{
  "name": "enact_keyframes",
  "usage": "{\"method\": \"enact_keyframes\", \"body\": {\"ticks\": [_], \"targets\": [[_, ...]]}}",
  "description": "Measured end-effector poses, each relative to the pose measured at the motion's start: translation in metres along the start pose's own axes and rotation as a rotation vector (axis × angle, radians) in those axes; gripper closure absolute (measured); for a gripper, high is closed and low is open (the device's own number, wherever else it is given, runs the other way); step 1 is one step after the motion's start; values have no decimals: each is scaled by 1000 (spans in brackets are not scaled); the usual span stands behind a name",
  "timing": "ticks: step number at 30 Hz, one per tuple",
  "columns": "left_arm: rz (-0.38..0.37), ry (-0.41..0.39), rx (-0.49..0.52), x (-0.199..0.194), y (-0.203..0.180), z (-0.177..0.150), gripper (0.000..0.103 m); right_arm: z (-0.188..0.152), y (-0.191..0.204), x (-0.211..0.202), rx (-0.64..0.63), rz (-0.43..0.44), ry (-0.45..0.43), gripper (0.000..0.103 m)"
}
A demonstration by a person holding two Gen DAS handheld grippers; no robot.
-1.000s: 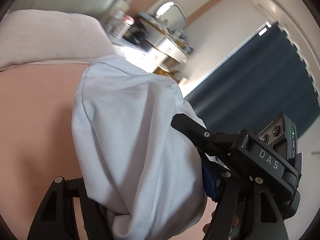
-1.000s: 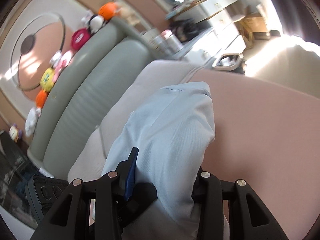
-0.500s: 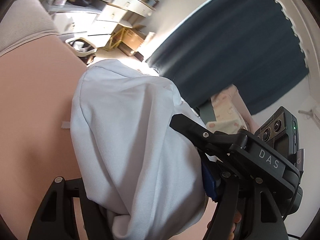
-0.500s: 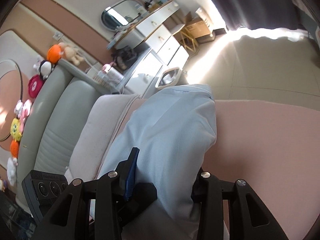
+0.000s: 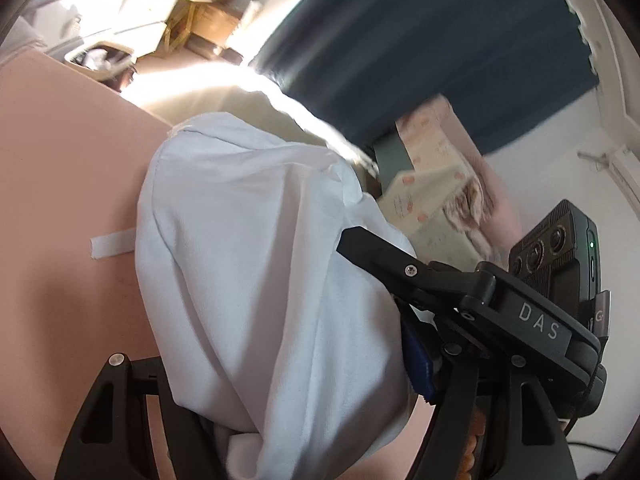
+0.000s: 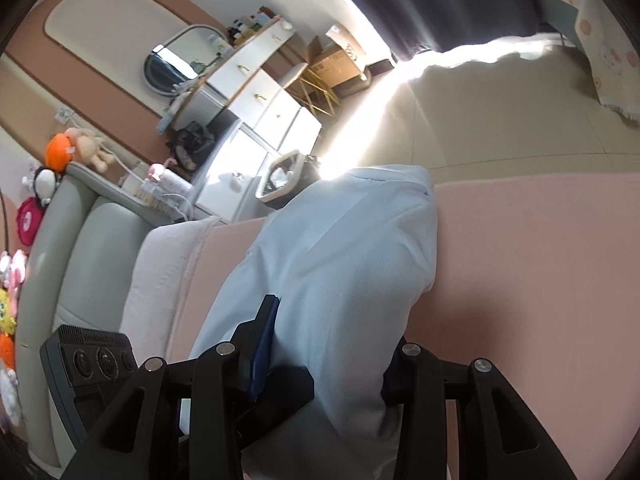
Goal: Fold clothes
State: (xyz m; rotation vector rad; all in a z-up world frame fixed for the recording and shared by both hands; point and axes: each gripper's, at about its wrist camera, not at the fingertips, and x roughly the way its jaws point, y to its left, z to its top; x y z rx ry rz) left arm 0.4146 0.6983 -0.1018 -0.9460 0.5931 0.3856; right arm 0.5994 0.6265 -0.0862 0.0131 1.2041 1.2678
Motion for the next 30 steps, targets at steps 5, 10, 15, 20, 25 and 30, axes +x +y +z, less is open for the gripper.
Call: {"method": "enact_keyframes", "body": {"ticks": [5, 10, 15, 20, 25, 30], "targets": [[6, 96, -8, 16, 22, -14, 32, -21, -16, 25, 34, -23, 66, 63], [41, 132, -1, 18, 25, -21, 29, -36, -18, 27, 13, -41, 88, 61], [133, 178, 41, 18, 15, -21, 23, -38, -21, 25, -6, -80, 120, 52], [233, 199, 110, 14, 2, -26, 22, -41, -18, 21, -48, -185, 155, 27], [279, 197, 131, 3, -3, -33, 22, -44, -14, 12, -110, -303, 162, 18], [328, 188, 160, -14, -4, -40, 22, -47, -7, 8, -198, -391, 161, 16]]}}
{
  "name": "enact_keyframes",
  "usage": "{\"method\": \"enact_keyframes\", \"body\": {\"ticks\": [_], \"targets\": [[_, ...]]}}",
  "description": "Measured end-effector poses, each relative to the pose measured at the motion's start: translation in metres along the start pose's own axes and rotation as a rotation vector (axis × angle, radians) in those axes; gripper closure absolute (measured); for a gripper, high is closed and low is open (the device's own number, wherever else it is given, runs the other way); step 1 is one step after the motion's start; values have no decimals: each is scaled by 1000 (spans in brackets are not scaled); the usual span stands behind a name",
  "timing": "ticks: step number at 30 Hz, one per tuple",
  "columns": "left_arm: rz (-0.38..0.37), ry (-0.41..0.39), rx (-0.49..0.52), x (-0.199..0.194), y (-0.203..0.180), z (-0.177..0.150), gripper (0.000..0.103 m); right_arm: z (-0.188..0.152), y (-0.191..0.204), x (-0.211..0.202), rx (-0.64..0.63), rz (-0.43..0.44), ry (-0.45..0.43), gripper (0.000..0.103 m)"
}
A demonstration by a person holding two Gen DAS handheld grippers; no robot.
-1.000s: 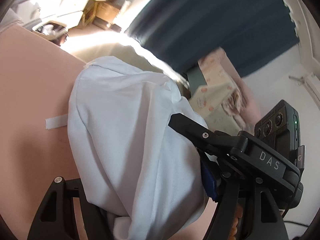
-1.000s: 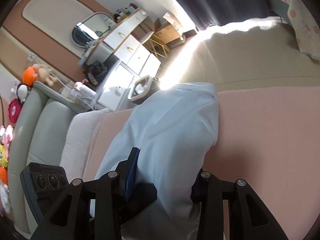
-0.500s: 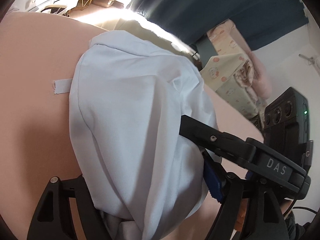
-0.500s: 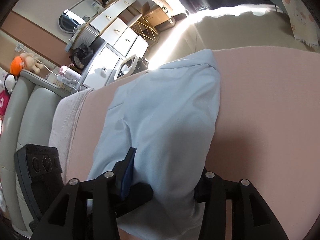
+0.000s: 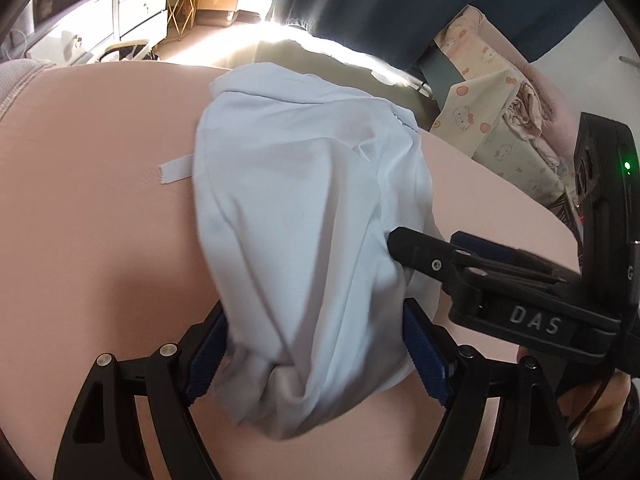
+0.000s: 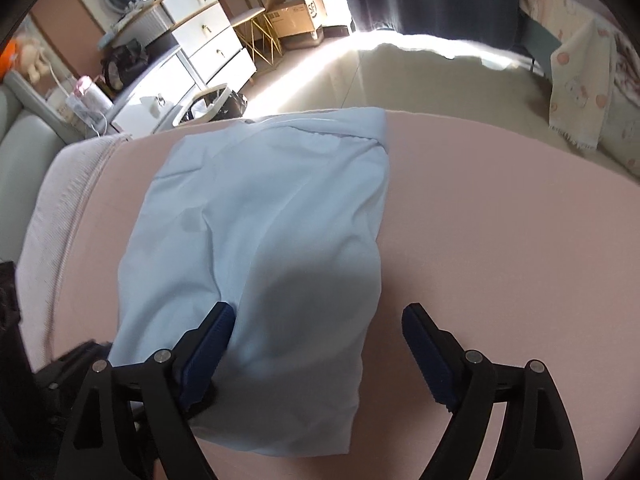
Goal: Fold clothes
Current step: 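Lay the folded shirt flat and open both grippers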
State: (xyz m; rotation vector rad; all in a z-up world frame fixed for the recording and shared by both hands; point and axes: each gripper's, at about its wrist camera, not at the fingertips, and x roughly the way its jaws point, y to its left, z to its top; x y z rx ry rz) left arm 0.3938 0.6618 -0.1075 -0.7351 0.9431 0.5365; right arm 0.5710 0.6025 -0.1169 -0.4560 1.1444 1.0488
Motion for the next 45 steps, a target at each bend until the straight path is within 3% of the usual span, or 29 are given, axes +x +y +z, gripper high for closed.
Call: {"method": "enact_keyframes", "body": {"ticks": [7, 14, 21, 26, 33, 38, 39, 42, 45], "targets": [[107, -57, 17, -37, 6, -15, 21, -8, 9, -31, -84, -113, 4, 16], [176, -96, 32, -52, 5, -15, 20, -15, 20, -66, -135, -138, -35, 16], [295, -112, -11, -54, 26, -15, 20, -17, 10, -49, -114, -93, -44, 16], [238, -113, -70, -45, 40, -17, 20, -35, -1, -34, -115, -59, -42, 16], [18, -123, -186, -30, 57, -5, 20, -54, 1, -22, -163, -54, -54, 18], [-110, -128, -175, -14, 51, 8, 22, -61, 10, -17, -218, -65, -81, 19], [-115, -121, -160, -8, 47, 9, 25, -62, 11, -15, -229, -73, -82, 19], [-36, -79, -124, 10, 37, 8, 58, -62, 14, -8, -256, -102, -76, 20], [-1, -73, -118, 17, 42, 8, 61, -63, 15, -1, -269, -126, -60, 20]]}}
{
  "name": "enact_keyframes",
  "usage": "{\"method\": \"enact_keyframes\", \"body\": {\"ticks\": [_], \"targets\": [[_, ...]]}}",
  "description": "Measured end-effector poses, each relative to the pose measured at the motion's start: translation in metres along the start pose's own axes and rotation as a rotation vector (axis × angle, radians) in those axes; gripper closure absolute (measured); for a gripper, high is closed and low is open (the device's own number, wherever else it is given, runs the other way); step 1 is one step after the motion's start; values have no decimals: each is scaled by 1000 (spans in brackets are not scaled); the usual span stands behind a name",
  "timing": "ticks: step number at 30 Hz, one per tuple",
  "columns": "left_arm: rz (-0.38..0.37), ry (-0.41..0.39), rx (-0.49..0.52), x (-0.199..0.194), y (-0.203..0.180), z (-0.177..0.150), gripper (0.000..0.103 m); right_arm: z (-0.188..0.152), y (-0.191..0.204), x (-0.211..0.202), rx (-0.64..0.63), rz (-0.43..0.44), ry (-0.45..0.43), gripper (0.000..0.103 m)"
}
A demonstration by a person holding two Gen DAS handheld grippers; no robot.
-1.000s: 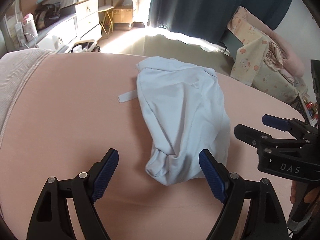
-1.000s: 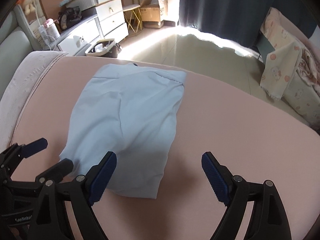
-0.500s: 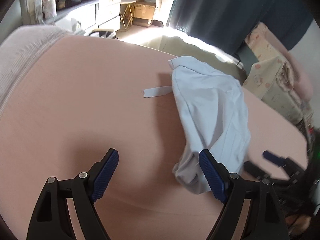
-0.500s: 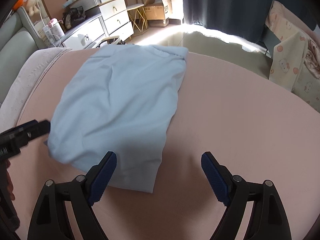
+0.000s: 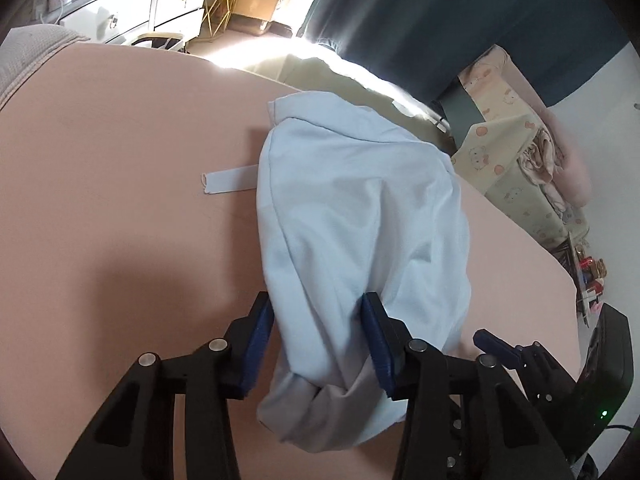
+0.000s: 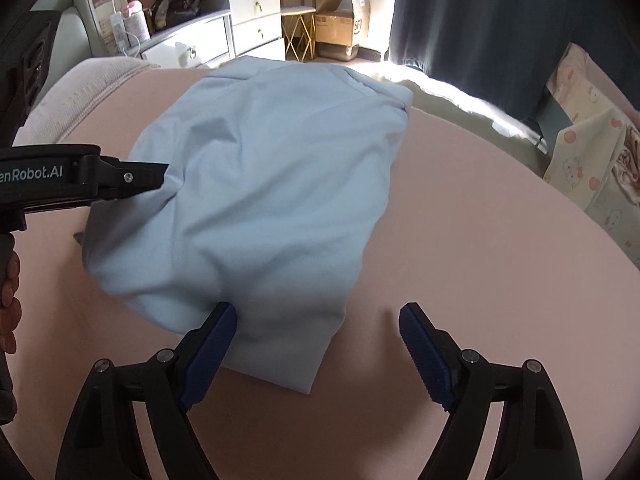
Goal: Fold clothes
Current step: 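Lay the folded shirt flat and open both grippers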
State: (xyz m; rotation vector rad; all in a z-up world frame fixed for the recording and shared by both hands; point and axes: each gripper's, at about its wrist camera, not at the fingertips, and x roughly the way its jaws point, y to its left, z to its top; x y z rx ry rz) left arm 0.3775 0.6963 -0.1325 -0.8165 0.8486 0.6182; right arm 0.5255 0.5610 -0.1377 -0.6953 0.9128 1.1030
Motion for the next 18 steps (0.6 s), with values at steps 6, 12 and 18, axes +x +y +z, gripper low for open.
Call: {"method": "enact_keyframes", "body": {"ticks": [6, 12, 18], "targets": [[213, 6, 183, 0, -3, 1, 58, -3, -6, 9, -51, -90, 36, 19], [297, 11, 161, 1, 11, -5, 58, -4, -15, 10, -53, -95, 56, 18], [370, -45, 207, -22, -6, -3, 58, -5, -15, -6, -81, -130, 85, 18]]}}
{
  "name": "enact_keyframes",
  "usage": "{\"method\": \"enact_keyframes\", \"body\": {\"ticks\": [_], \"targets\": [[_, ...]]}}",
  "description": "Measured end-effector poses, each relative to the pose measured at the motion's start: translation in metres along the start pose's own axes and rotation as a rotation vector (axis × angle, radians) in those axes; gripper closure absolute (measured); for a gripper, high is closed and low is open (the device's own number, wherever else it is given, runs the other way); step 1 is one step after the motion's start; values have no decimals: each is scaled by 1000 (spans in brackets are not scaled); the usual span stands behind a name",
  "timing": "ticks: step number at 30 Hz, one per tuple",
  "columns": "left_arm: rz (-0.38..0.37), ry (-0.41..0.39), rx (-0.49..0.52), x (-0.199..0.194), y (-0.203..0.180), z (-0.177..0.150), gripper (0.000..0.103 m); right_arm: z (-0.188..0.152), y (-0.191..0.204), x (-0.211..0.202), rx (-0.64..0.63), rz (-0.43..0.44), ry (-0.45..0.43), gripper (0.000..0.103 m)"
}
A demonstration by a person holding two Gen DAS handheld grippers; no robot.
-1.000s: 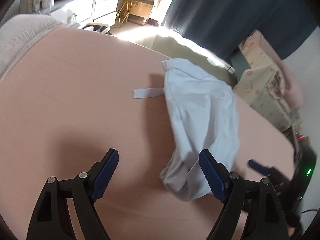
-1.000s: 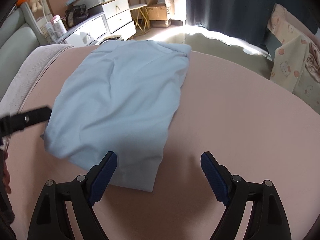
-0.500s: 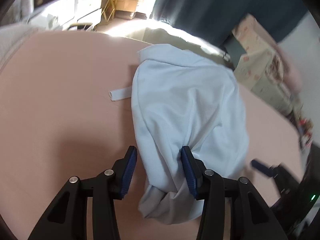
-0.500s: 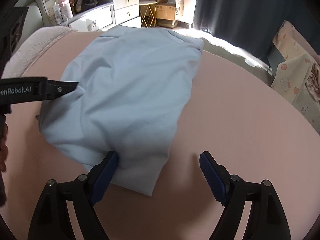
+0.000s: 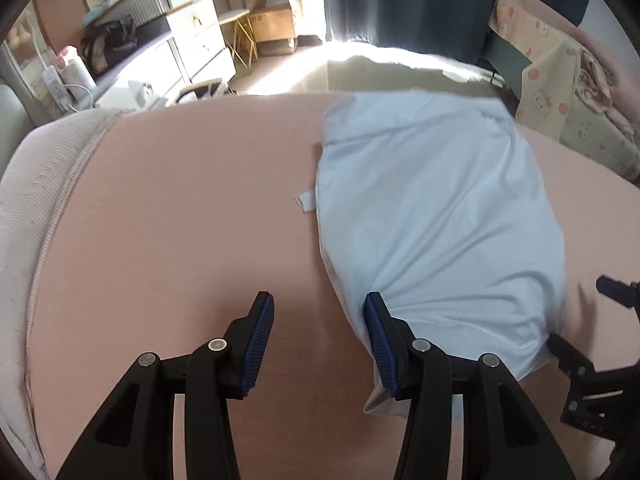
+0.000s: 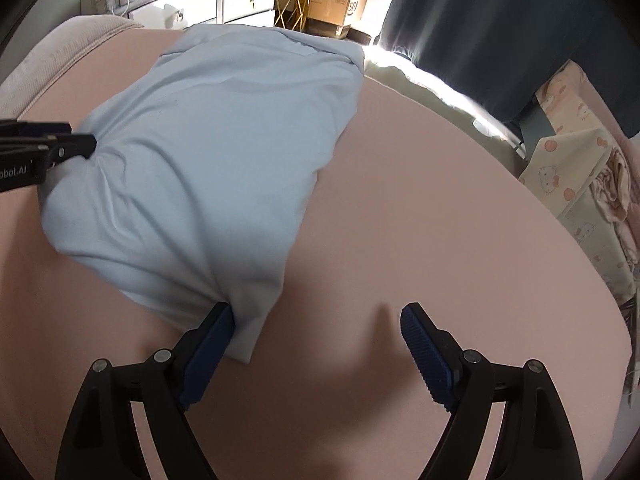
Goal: Fold clothes
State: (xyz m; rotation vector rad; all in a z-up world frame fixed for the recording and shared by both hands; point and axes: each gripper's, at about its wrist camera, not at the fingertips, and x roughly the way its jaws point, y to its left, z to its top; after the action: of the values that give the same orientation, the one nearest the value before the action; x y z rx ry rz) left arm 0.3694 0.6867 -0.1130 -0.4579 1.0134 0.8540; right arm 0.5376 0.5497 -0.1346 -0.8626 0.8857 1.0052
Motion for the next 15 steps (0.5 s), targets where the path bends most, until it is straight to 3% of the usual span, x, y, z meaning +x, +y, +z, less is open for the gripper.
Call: {"method": "enact_keyframes", "body": {"ticks": [4, 7, 13, 15], "targets": [[-78, -70, -135, -34, 17, 9, 58, 1, -10, -27, 60, 47, -27, 18], [-91, -120, -190, -59, 24, 15, 58, 4, -13, -44, 83, 74, -57, 17], [-35, -119, -154, -79, 11, 14, 57, 5, -14, -77, 78, 74, -105, 17], [-37, -115, -139, -85, 4, 7, 48, 5, -18, -82, 77, 76, -115, 17]]}}
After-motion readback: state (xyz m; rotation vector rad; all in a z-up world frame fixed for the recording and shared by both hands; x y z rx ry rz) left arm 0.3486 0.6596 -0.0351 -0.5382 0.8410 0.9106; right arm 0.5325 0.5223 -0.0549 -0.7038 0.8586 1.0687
